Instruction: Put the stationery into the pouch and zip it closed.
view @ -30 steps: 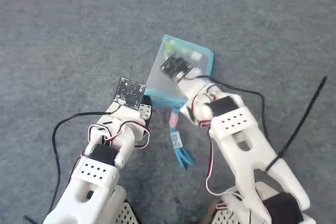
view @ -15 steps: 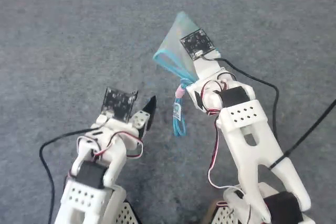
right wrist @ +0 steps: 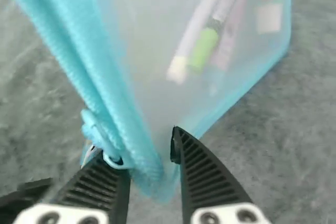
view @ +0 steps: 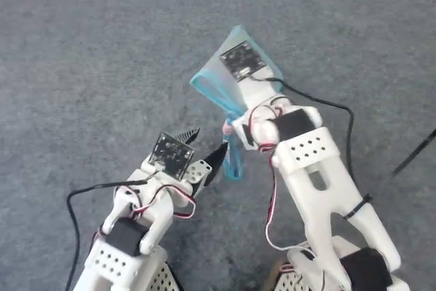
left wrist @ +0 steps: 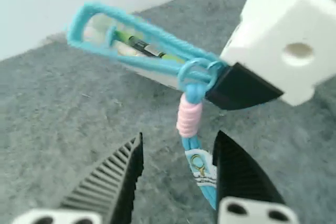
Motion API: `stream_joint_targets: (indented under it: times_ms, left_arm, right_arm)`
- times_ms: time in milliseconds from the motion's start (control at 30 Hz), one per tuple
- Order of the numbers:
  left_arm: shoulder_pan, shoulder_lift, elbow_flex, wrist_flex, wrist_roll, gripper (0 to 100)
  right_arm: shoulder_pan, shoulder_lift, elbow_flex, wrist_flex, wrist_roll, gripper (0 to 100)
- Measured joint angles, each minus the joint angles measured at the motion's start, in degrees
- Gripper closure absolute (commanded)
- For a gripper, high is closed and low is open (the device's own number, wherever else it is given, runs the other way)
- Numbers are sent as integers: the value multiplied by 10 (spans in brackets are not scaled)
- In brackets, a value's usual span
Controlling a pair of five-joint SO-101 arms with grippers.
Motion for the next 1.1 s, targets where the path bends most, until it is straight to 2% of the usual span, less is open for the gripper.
stream_joint_targets:
  times_ms: [467, 700, 933, 1100]
  left_arm:
    - [1, 216, -7, -127, -10, 787]
    - [1, 238, -13, -135, -10, 792]
    - [2, 239, -12, -135, -10, 979]
    - [3, 239, -12, -135, -10, 989]
  right_arm:
    - [-37, -27, 15, 37, 0, 993]
    - [-69, -82, 88, 34, 3, 993]
    - [-72, -97, 137, -9, 11, 993]
    - [-74, -97, 138, -12, 11, 993]
